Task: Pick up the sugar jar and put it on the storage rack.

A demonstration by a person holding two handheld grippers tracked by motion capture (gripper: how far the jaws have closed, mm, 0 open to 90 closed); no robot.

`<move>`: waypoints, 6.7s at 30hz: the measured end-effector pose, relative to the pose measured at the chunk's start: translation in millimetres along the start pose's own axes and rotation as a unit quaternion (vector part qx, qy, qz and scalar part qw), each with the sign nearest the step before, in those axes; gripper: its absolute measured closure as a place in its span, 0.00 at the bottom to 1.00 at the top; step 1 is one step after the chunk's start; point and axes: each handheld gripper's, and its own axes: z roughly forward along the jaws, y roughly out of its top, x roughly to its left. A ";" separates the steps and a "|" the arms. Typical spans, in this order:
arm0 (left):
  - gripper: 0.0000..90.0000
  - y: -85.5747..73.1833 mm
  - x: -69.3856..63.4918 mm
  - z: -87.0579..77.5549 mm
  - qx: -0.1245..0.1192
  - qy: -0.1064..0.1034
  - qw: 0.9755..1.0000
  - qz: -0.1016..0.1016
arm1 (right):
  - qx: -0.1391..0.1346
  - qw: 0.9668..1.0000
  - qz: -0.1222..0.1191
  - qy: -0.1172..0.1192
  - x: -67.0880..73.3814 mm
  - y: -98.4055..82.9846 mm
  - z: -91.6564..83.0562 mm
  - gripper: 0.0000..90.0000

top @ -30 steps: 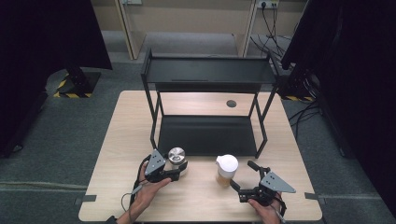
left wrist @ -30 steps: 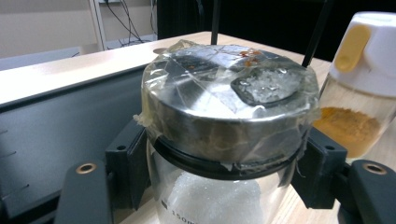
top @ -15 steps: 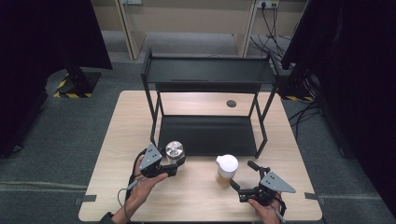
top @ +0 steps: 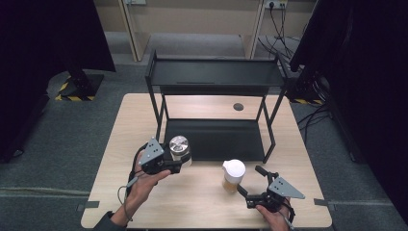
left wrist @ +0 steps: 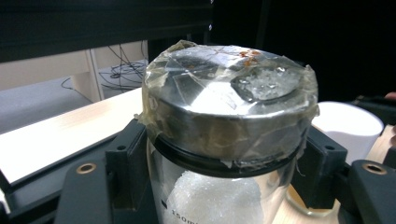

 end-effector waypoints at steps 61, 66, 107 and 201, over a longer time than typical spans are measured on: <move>0.34 232.6 24.2 15.4 0.013 0.025 1.000 0.013 | -0.002 1.000 0.007 0.003 -1.3 -1.4 0.4 0.01; 0.34 242.7 26.0 25.5 0.013 0.042 0.999 0.009 | -0.002 1.000 0.009 0.003 -1.3 -1.5 0.3 0.01; 0.35 235.6 36.4 96.9 -0.003 0.165 0.986 0.002 | -0.004 1.000 0.009 0.007 -2.1 -1.6 -0.2 0.01; 0.00 70.9 -32.0 22.2 -0.068 0.031 0.997 -0.021 | -0.001 1.000 0.008 0.010 -1.1 -1.8 1.4 0.01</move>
